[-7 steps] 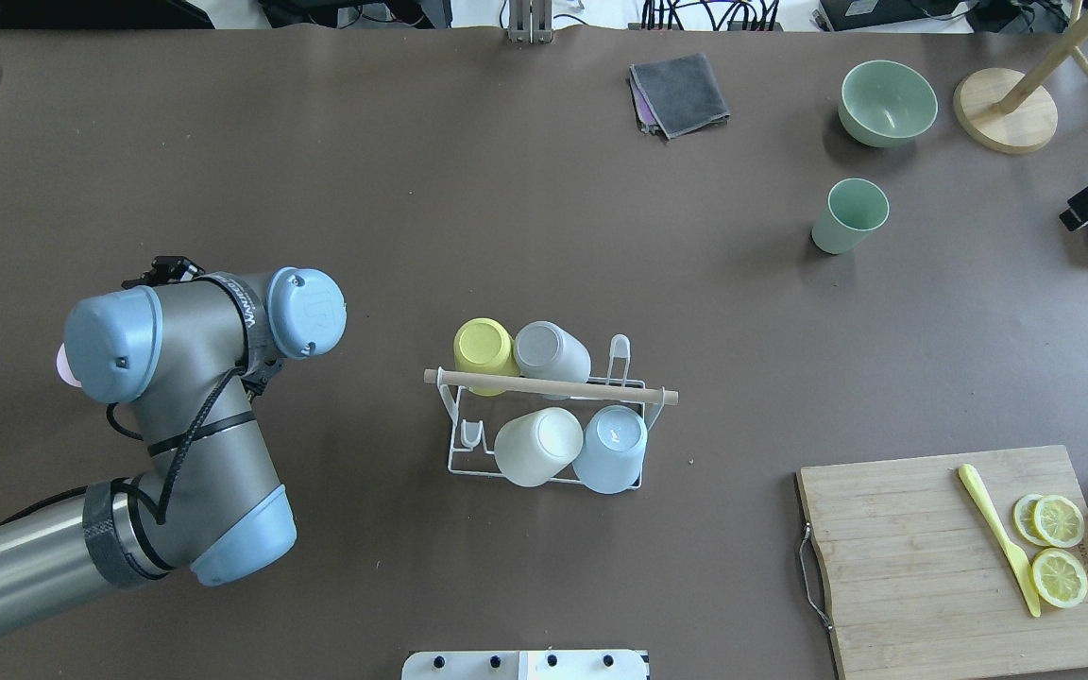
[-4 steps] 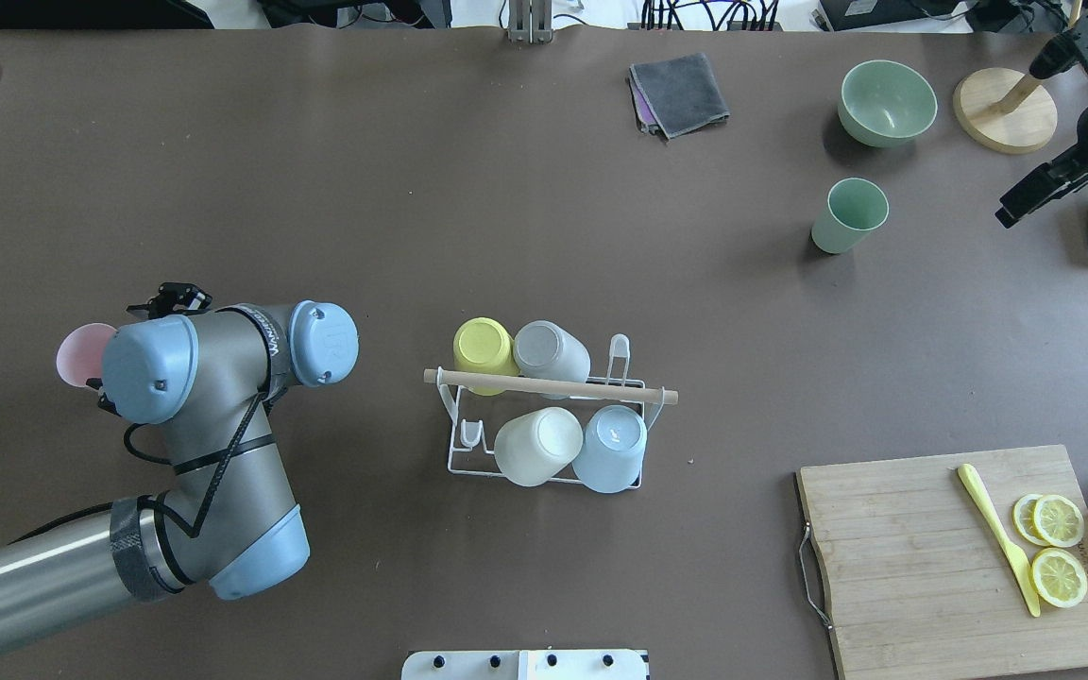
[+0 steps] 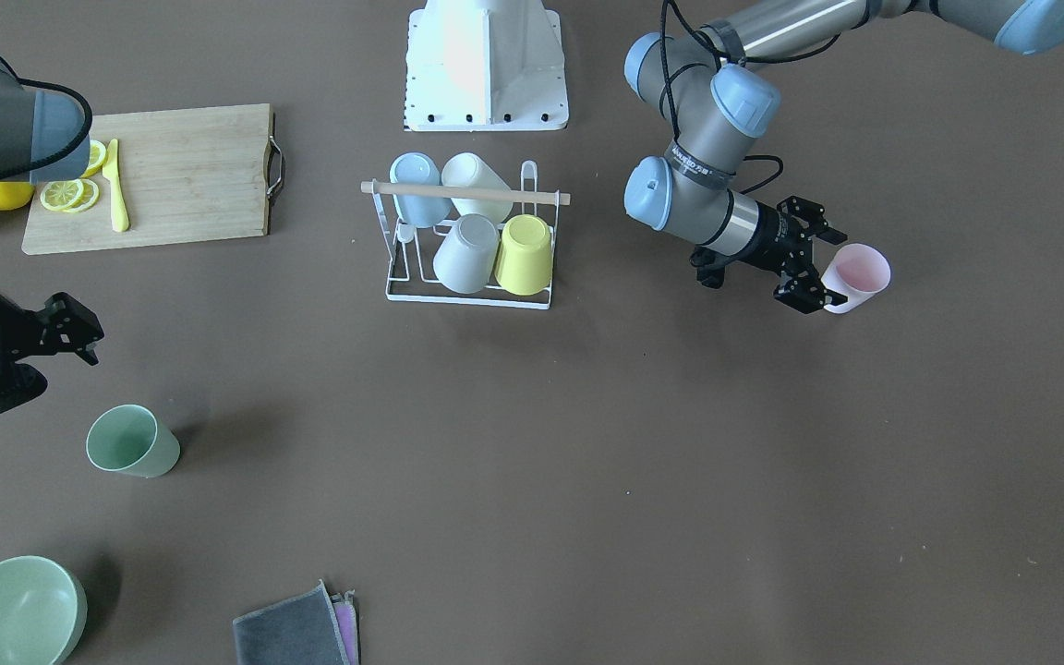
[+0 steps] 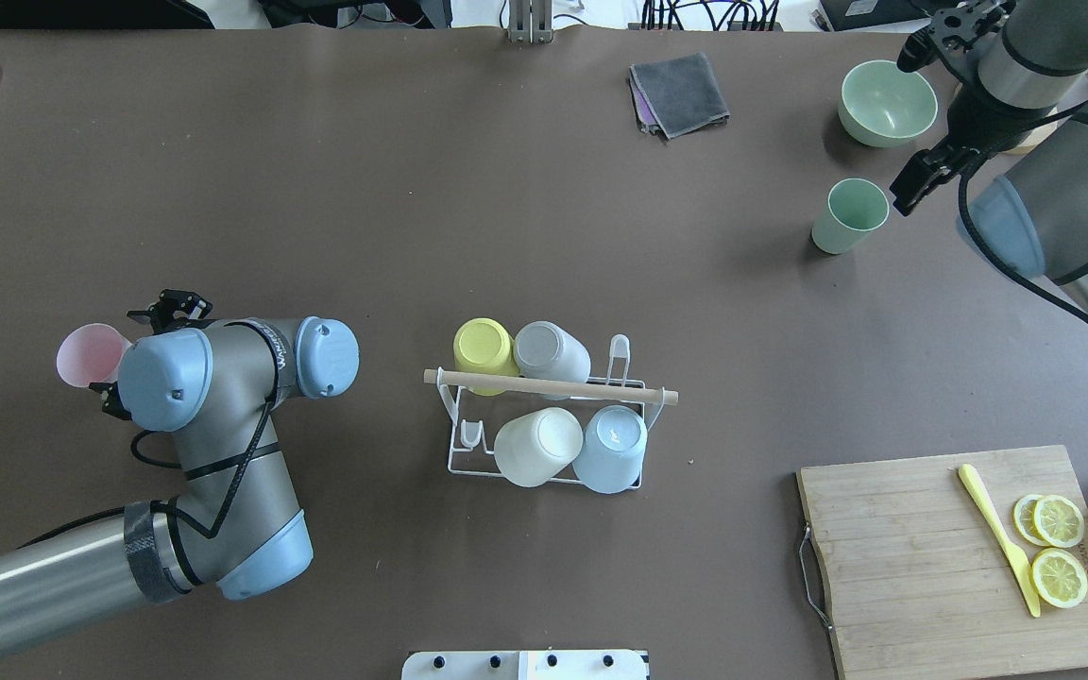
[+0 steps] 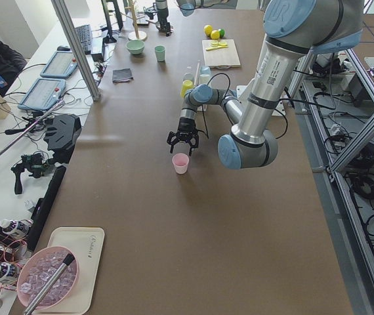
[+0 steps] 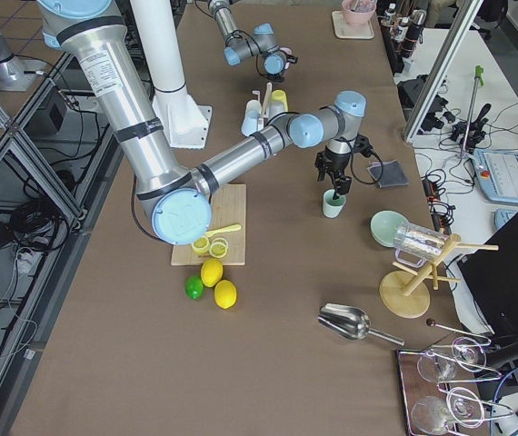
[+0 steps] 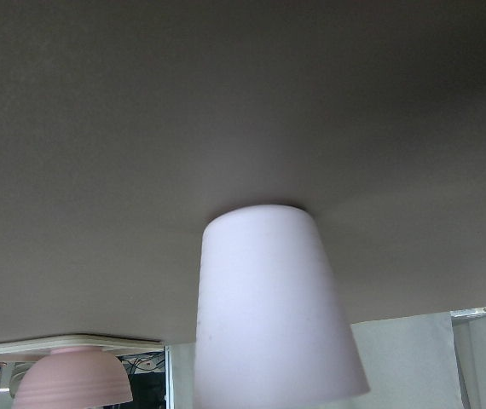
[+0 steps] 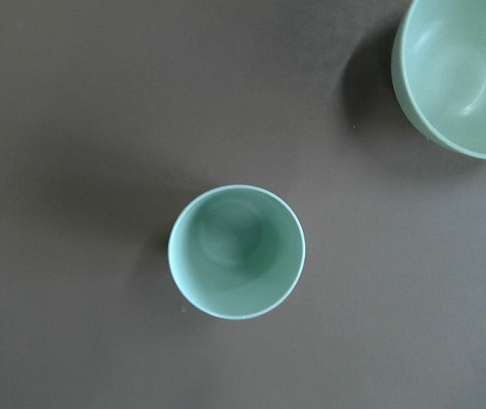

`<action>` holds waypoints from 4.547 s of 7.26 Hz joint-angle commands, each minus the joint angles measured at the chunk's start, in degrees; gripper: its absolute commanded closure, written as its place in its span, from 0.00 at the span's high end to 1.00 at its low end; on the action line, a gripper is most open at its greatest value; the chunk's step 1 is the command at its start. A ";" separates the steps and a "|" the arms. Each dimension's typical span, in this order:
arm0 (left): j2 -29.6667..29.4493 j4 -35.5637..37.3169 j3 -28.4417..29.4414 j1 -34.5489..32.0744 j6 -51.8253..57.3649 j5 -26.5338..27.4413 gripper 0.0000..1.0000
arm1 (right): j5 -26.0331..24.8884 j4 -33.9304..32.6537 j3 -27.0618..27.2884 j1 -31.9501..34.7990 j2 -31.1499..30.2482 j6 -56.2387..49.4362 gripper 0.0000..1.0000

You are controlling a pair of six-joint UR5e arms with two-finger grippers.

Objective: Place cup on cup holder

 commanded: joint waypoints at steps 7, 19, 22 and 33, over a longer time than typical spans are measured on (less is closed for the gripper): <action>2.70 -8.09 3.21 -0.84 -1.17 1.30 0.97 | -7.38 -13.88 -15.49 -6.29 13.25 -9.59 0.95; 9.64 -13.37 -1.35 -1.80 -1.35 1.21 0.93 | -25.13 -23.28 -37.05 -11.48 31.20 -36.20 0.97; 11.93 -17.15 -1.27 -1.80 -1.35 1.21 0.93 | -27.27 -23.81 -38.10 -13.59 31.20 -41.76 0.99; 12.72 -19.26 -6.27 -8.03 -0.38 0.59 0.93 | -38.78 -19.16 -40.12 -18.61 29.53 -48.60 0.99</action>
